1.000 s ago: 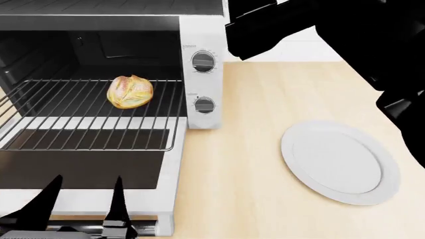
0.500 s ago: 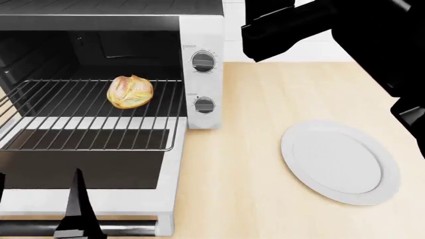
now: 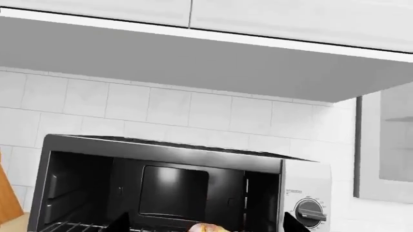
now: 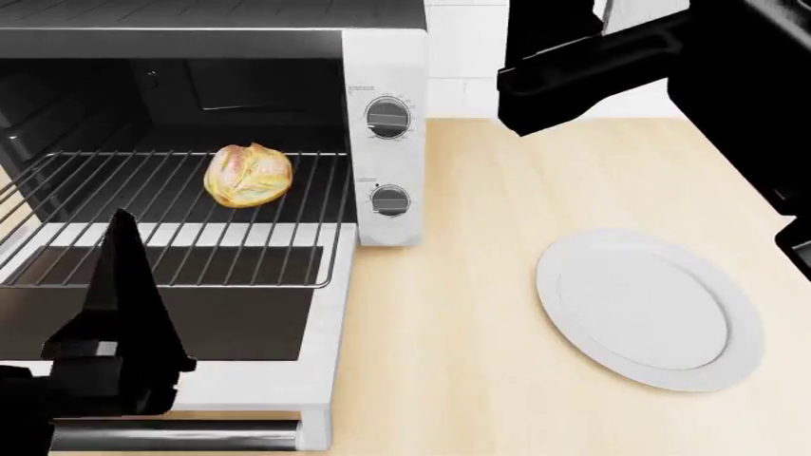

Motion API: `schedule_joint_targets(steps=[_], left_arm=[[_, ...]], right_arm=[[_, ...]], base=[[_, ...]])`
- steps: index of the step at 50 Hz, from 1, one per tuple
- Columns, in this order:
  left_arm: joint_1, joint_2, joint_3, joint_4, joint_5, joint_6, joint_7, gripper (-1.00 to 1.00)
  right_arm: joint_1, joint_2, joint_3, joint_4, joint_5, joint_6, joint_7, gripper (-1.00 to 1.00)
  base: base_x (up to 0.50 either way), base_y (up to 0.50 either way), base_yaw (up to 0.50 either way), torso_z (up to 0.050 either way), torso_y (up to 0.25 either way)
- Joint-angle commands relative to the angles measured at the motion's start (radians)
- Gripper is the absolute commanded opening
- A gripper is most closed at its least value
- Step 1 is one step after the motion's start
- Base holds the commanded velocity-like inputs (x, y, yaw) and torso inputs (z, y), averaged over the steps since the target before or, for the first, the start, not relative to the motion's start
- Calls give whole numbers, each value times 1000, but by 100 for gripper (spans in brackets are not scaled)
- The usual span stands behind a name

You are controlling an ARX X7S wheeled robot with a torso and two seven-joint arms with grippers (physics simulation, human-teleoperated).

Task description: Place the scone on the rack of the toaster oven.

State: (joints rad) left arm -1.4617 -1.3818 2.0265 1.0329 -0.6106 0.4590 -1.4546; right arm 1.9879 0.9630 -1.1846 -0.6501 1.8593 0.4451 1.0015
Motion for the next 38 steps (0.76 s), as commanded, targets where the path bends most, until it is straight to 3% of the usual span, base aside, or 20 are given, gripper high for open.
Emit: schedule_joint_targets(steps=[1, 8, 17, 25, 33, 38], left_arm=[[-894, 174, 714, 14, -154, 115, -116, 100], [-894, 202, 533, 14, -291, 58, -115, 100], [-894, 200, 446, 14, -376, 19, -97, 100], [-894, 108, 109, 14, -678, -155, 58, 100], [-894, 141, 75, 14, -705, -168, 25, 100], [-893, 124, -45, 14, -794, -222, 46, 100]], right_arm=[[-28, 54, 18, -56, -15, -29, 11, 100], [-46, 71, 22, -66, -26, -39, 6, 100], [-65, 81, 23, -63, -39, -47, -4, 100], [-59, 72, 28, -58, -39, -42, 2, 100], [-48, 80, 39, -68, -34, -39, 17, 100], [-58, 101, 49, -82, -48, -54, 18, 100]], base=[[0, 0, 0, 0, 0], [0, 0, 0, 0, 0], [0, 0, 0, 0, 0], [0, 0, 0, 0, 0], [0, 0, 0, 0, 0], [0, 0, 0, 0, 0]])
